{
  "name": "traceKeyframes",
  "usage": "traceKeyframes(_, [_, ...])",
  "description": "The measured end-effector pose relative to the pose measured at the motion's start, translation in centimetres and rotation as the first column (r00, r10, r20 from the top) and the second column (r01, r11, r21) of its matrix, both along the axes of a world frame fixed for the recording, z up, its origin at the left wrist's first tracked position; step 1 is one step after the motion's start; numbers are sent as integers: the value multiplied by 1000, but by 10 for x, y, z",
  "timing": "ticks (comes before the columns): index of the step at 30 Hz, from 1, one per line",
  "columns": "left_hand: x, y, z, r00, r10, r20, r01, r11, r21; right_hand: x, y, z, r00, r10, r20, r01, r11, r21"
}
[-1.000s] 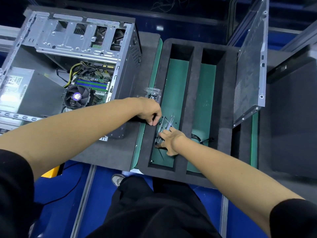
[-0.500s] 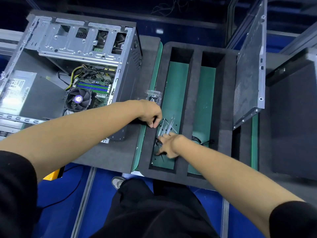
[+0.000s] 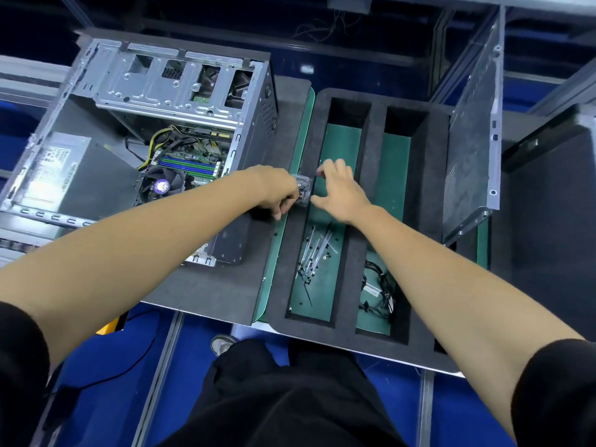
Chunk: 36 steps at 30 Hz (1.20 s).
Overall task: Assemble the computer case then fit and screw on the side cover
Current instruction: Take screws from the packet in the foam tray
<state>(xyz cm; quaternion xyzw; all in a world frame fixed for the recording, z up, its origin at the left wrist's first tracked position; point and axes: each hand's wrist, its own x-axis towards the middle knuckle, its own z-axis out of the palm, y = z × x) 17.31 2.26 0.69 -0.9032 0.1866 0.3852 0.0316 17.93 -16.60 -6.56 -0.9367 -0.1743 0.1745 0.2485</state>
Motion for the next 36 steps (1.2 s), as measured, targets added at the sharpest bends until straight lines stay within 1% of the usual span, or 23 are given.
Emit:
traceKeyframes(3, [2, 5, 1, 992, 86, 95, -85, 996, -9, 1, 16, 3, 995, 24, 92, -30, 998, 59])
traceKeyframes(4, [1, 4, 1, 988, 85, 132, -86, 996, 7, 3, 22, 4, 994, 43, 99, -50, 997, 66])
traceKeyframes(7, [-1, -4, 0, 962, -15, 272, -20, 992, 127, 9, 35, 7, 988, 131, 87, -134, 990, 30])
traceKeyframes(10, [-4, -6, -6, 945, -1, 326, -56, 985, 166, 13, 41, 4, 978, 191, 89, -191, 981, -4])
traceKeyframes(14, [-8, -8, -9, 927, 42, 372, -98, 986, 135, 18, 42, 3, 972, 210, 104, -210, 978, -5])
traceKeyframes(17, [-12, -7, -9, 905, 119, 408, -166, 983, 82, 23, 43, 4, 966, 234, 109, -236, 972, 3])
traceKeyframes(21, [-15, -10, -11, 872, 233, 430, -268, 963, 23, 28, 43, 5, 950, 278, 143, -276, 961, -37])
traceKeyframes(24, [-15, -13, -13, 850, 297, 436, -326, 945, -9, 31, 43, 7, 957, 264, 119, -264, 964, -11])
traceKeyframes(26, [-15, -13, -15, 827, 360, 433, -371, 926, -61, 34, 44, 8, 964, 251, 88, -253, 967, 13])
traceKeyframes(28, [-15, -13, -18, 788, 448, 422, -428, 892, -148, 37, 44, 8, 973, 226, 48, -228, 973, 46])
traceKeyframes(29, [-16, -13, -21, 754, 506, 419, -460, 862, -213, 39, 45, 9, 977, 211, 30, -213, 975, 64])
traceKeyframes(31, [-20, -14, -25, 644, 650, 403, -510, 758, -408, 43, 46, 11, 982, 186, -1, -185, 978, 99])
traceKeyframes(32, [-23, -15, -25, 595, 702, 392, -518, 708, -480, 45, 47, 12, 984, 176, -18, -173, 978, 114])
traceKeyframes(33, [-24, -15, -25, 570, 726, 384, -520, 681, -515, 47, 47, 13, 985, 169, -32, -164, 978, 129])
traceKeyframes(34, [-25, -16, -25, 564, 732, 382, -524, 675, -519, 48, 47, 14, 986, 159, -46, -151, 979, 136])
traceKeyframes(36, [-21, -17, -24, 572, 735, 364, -562, 674, -478, 51, 46, 14, 989, 132, -71, -120, 980, 156])
